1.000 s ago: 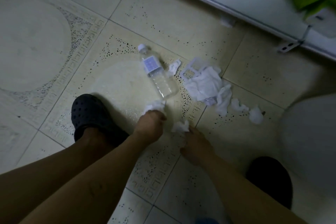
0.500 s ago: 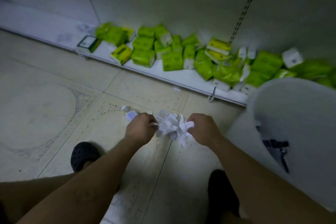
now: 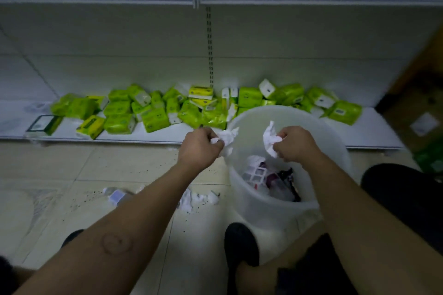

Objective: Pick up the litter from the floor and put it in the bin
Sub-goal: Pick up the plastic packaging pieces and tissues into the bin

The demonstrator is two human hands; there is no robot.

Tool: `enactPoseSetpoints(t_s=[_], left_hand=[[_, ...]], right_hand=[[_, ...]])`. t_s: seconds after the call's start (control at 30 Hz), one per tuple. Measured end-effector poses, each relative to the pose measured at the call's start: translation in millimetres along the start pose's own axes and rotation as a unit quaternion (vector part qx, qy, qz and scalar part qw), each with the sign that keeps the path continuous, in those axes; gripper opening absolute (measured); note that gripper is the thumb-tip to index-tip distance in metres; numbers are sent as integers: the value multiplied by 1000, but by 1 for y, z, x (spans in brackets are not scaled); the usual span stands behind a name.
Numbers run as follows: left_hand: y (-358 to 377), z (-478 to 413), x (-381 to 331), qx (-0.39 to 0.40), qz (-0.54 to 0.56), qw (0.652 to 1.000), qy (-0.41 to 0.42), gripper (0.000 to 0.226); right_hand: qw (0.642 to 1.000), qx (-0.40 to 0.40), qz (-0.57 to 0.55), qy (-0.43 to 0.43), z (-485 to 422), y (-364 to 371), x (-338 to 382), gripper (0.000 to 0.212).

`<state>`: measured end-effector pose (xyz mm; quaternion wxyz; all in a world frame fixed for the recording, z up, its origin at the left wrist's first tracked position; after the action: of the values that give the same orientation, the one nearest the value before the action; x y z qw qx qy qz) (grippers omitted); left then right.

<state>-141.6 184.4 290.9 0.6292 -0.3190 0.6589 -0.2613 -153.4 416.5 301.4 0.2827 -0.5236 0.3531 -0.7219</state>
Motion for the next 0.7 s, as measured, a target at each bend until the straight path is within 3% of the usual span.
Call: enactPoseSetpoints(t_s=[0.07, 0.2, 0.43, 0.7], left_hand=[[24, -5, -19, 17, 0, 1000, 7, 15], [63, -6, -34, 113, -13, 993, 12, 55], [37, 8, -4, 108, -73, 991, 2, 55], [-22, 41, 86, 98, -86, 989, -69, 52]], right_hand=[[999, 24, -13, 45, -4, -5, -23, 35], [994, 91, 33, 58, -2, -1, -39, 67], [992, 116, 36, -26, 20, 19, -17, 68], [979, 155, 61, -118, 40, 70, 68, 60]])
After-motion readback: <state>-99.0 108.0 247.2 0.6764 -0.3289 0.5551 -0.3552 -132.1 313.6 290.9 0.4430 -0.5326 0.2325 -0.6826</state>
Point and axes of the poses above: each hand's wrist, its own z-axis away from the middle knuckle, its own y-axis out of the palm, x = y × z, the point moved 3 cm from there along -z, towards the middle knuckle, and after that the axes turned 5 degrees about y, right-handed, at the moved point
